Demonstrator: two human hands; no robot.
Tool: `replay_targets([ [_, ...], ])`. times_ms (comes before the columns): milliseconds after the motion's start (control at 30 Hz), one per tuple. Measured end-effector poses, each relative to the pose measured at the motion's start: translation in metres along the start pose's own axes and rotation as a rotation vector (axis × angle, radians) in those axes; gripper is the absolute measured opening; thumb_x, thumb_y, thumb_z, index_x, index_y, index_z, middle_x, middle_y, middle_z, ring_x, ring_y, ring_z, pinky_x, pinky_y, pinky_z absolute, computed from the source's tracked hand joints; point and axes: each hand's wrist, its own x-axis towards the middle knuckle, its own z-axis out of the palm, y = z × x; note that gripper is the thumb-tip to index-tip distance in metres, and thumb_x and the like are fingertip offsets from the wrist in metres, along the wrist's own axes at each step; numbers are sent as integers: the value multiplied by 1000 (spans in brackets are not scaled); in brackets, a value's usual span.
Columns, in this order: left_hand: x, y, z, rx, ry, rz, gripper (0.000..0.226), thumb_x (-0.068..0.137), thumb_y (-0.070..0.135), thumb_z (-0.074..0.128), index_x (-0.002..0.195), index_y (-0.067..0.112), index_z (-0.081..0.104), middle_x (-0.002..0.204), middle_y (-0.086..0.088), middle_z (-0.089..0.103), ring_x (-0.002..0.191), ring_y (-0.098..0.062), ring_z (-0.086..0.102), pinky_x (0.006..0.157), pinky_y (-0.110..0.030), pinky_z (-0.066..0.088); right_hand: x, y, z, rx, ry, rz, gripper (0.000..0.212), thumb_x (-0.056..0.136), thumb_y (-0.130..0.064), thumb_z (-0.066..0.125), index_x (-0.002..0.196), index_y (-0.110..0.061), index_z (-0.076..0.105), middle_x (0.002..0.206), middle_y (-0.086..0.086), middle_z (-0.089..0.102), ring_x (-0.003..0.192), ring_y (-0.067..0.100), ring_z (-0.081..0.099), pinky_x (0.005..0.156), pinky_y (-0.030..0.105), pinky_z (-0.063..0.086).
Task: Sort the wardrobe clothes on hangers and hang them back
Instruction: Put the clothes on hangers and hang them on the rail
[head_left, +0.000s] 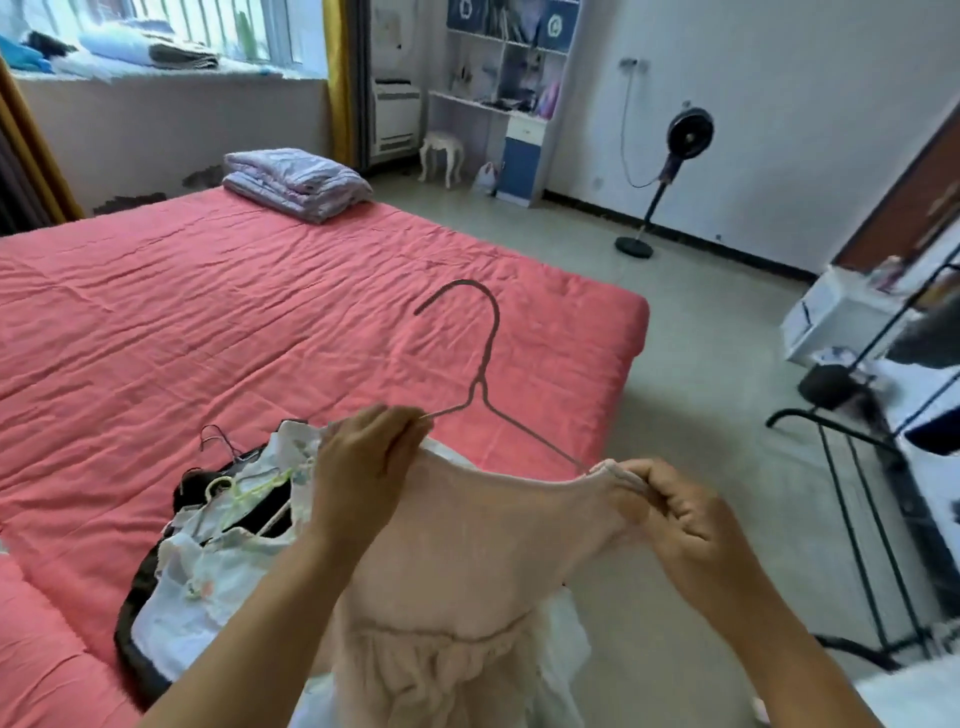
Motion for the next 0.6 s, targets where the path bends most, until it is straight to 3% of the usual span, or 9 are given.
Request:
replay_targets([
  [100, 1, 43, 15, -6, 19, 180, 19, 94, 35, 52, 94, 22, 66, 73, 3, 61, 63, -26, 58, 64, -43, 46, -35, -1, -43, -140, 77, -69, 19, 82, -39, 59, 89, -28, 73, 85, -10, 71, 81, 3, 65, 74, 11, 45],
  [267, -7, 134, 33, -78, 30, 367, 27, 95, 33, 52, 92, 14, 71, 72, 5, 58, 65, -22, 57, 65, -41, 43, -98, -21, -105, -232, 257, -142, 27, 84, -36, 56, 95, -20, 75, 95, -15, 71, 86, -3, 66, 78, 11, 47],
  [400, -17, 201, 43, -170, 19, 414, 35, 96, 40, 48, 93, 15, 72, 75, 6, 60, 68, -20, 57, 67, -39, 43, -144, -47, -149, -375, 310, -145, 28, 86, -37, 53, 91, -17, 73, 81, -14, 66, 80, -1, 62, 72, 14, 47],
  [500, -25, 250, 54, -299, -41, 450, 29, 92, 35, 54, 90, 12, 73, 71, 3, 61, 65, -18, 57, 64, -39, 45, -180, -61, -178, -408, 347, -79, 17, 86, -38, 57, 78, -26, 65, 65, -16, 58, 60, 2, 53, 57, 16, 40],
  [600, -29, 288, 69, -376, -96, 488, 24, 88, 33, 57, 88, 15, 73, 70, 4, 59, 64, -18, 56, 65, -41, 47, -216, -78, -206, -390, 500, -50, 17, 86, -38, 56, 75, -29, 64, 59, -16, 56, 55, 0, 50, 54, 14, 36],
])
